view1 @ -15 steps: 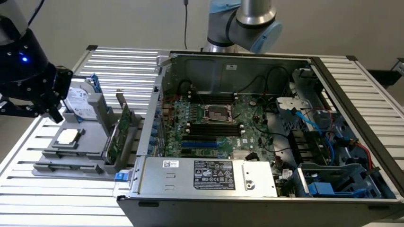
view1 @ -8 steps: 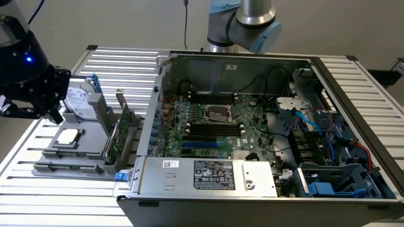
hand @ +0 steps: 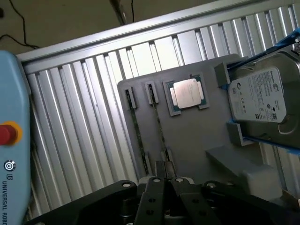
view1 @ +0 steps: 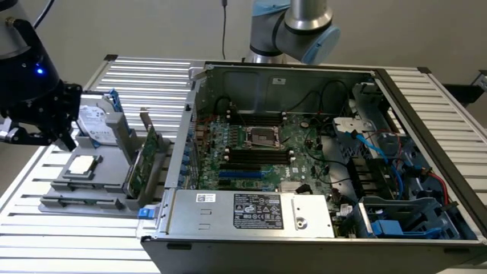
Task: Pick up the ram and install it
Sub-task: 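Pick up the ram and move it above insertion slot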
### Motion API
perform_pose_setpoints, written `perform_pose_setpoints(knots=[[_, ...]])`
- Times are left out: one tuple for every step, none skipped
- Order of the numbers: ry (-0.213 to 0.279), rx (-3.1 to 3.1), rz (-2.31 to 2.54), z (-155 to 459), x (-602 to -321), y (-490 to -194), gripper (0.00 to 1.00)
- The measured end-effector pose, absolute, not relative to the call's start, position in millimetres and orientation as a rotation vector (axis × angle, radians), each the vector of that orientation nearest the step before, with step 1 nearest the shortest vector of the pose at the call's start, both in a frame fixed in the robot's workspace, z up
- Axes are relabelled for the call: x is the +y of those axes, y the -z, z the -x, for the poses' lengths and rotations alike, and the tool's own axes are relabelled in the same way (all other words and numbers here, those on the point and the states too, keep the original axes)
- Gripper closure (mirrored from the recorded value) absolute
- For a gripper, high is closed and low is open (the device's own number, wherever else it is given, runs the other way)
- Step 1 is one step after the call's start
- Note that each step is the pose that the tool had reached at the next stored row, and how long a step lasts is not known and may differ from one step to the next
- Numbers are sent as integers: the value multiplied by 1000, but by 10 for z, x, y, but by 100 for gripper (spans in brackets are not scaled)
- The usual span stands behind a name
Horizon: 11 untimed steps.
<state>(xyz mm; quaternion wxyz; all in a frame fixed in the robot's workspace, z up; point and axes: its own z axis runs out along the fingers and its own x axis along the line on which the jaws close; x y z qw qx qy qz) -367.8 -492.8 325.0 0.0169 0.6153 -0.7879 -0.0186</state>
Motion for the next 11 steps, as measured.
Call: perform_pose_setpoints(knots=[[57, -2431, -1934, 3677, -4928, -3247, 89], [55, -2413, -1955, 3678, -4928, -3245, 89], [53, -2393, -1978, 3678, -4928, -3242, 89], [52, -2375, -1998, 3678, -4928, -3240, 89], [49, -2357, -2016, 3678, -4928, -3239, 89], [44, -2339, -2031, 3678, -4927, -3240, 89], [37, -2325, -2040, 3679, -4927, -3240, 89], [29, -2313, -2046, 3679, -4928, -3239, 89], [25, -2306, -2050, 3686, -4928, -3239, 88], [24, -2304, -2052, 3692, -4929, -3239, 83], [24, -2302, -2054, 3697, -4931, -3239, 83]])
